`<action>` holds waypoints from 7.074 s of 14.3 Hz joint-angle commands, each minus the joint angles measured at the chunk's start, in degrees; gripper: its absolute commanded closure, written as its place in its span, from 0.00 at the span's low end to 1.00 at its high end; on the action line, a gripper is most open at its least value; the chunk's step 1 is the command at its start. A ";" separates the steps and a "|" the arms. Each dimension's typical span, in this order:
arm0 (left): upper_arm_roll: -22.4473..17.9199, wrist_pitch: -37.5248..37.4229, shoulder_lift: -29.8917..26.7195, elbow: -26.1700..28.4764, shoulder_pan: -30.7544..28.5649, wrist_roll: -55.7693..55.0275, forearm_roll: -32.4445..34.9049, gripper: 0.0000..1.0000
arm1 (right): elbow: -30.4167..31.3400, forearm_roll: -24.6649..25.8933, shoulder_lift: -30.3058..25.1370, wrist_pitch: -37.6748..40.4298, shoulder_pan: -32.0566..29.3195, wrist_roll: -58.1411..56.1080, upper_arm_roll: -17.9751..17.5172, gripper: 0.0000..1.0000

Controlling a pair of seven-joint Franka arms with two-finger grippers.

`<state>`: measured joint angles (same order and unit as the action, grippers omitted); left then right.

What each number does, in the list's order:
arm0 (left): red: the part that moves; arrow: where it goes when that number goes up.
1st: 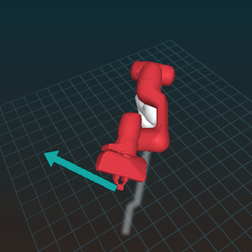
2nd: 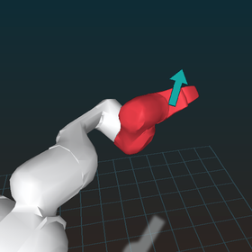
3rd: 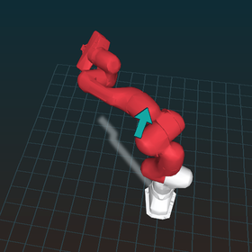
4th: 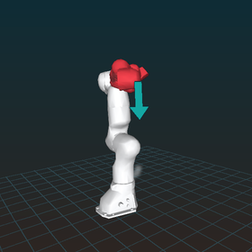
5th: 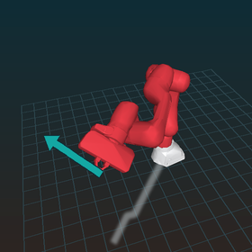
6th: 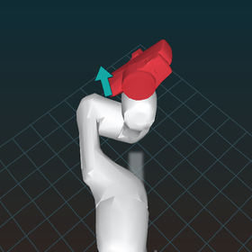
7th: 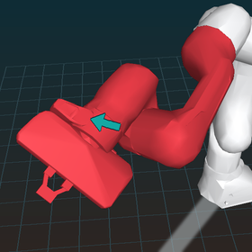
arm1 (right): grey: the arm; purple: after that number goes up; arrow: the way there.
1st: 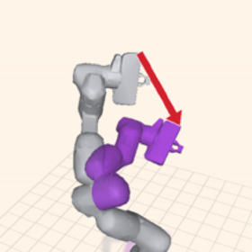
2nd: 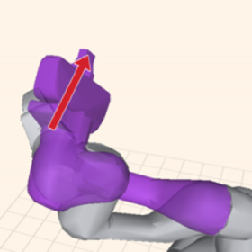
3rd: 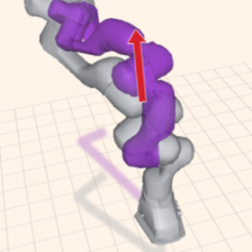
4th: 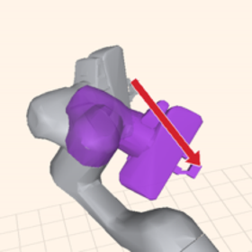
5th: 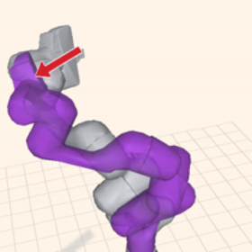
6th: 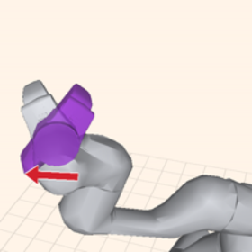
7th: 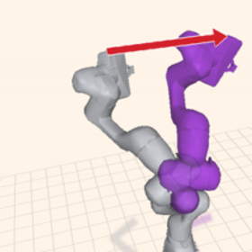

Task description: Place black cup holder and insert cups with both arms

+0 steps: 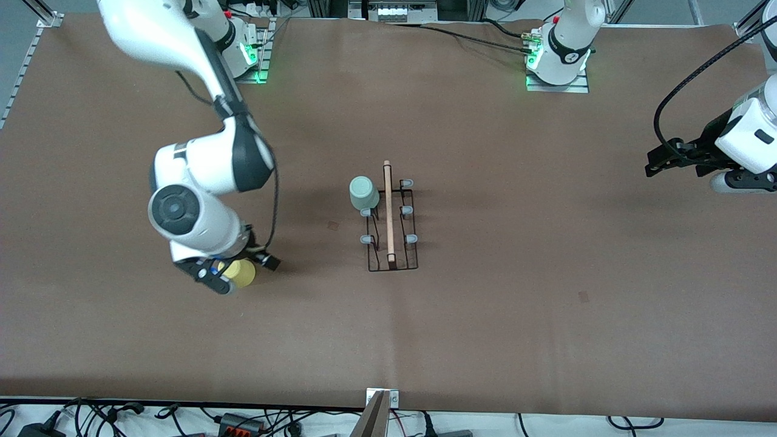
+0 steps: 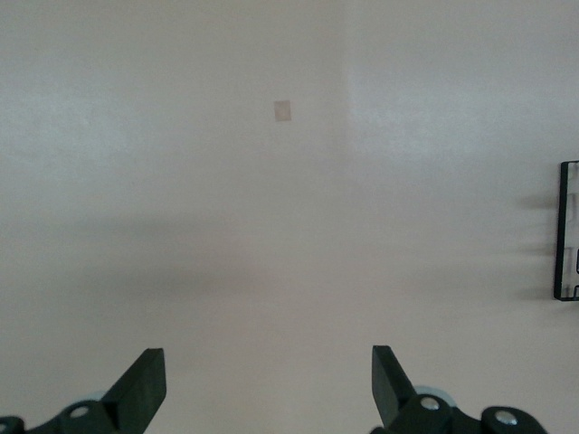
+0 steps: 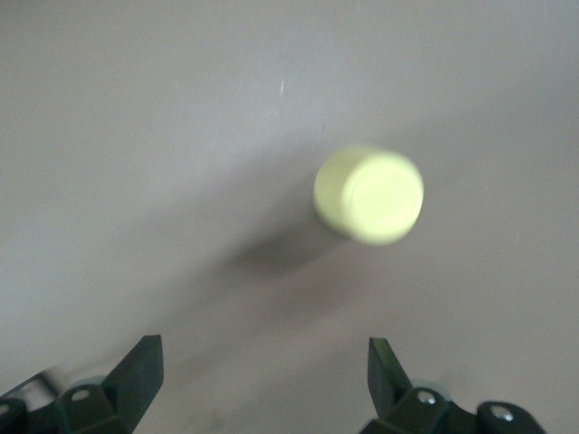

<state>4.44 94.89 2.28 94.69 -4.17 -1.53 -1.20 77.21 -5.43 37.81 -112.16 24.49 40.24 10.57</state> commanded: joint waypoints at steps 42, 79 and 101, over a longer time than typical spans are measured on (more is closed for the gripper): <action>1.10 -0.41 0.09 0.06 0.22 -1.46 -0.56 0.00 | -13.73 -8.54 8.07 9.48 -5.18 -30.14 -1.17 0.72; 1.01 -0.32 0.44 -0.38 0.22 -1.19 0.67 0.00 | -15.07 -8.10 2.47 7.47 12.78 -2.87 1.81 0.00; 0.92 -0.32 0.80 -0.38 0.22 -1.11 0.67 0.00 | 1.54 4.99 -24.62 16.26 -25.55 -40.49 -9.18 0.00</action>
<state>5.39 94.67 2.81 94.70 -3.97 -2.90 -1.17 75.33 -1.28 15.88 -94.66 -0.29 4.42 0.35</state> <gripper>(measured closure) 0.000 0.000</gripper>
